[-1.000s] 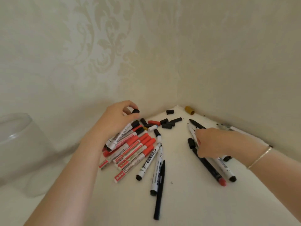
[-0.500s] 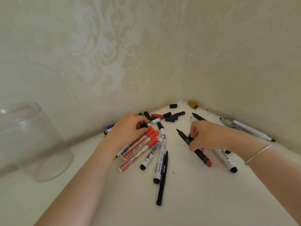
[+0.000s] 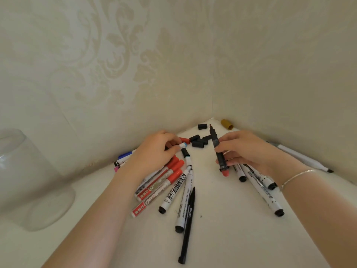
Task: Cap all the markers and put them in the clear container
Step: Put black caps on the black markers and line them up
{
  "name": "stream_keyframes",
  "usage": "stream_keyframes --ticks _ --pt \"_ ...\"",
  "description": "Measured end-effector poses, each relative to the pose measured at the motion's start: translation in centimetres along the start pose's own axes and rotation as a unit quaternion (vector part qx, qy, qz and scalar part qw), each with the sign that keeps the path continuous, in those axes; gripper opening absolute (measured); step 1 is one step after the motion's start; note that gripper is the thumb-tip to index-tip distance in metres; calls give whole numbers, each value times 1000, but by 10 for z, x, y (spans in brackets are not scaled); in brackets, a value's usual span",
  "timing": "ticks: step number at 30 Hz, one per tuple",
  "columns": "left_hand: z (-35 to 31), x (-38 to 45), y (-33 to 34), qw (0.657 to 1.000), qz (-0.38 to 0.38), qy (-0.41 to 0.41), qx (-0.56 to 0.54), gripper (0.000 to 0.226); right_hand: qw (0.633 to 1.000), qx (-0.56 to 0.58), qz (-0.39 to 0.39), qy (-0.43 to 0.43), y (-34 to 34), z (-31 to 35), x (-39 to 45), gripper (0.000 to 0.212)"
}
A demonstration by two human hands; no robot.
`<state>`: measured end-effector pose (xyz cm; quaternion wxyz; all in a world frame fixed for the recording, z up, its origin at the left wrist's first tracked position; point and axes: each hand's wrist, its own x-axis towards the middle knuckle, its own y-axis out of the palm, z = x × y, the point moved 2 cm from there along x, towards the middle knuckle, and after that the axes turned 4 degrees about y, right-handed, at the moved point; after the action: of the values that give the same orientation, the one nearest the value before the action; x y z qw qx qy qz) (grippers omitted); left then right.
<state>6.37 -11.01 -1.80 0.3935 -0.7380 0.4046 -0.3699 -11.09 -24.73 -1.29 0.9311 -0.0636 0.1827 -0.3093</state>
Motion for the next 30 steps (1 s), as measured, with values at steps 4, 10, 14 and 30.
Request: stream_keyframes --ticks 4,10,14,30 --pt "-9 26 -9 998 24 -49 -31 14 993 121 -8 -17 -3 -2 4 18" --pt "-5 59 -21 992 37 -121 -3 24 983 162 -71 -54 0 -8 15 17" --pt "-2 73 -3 990 42 -131 18 33 981 165 -69 -75 6 -7 20 20" --pt "-1 86 24 997 21 -64 -40 4 981 128 -57 -138 10 -4 12 37"
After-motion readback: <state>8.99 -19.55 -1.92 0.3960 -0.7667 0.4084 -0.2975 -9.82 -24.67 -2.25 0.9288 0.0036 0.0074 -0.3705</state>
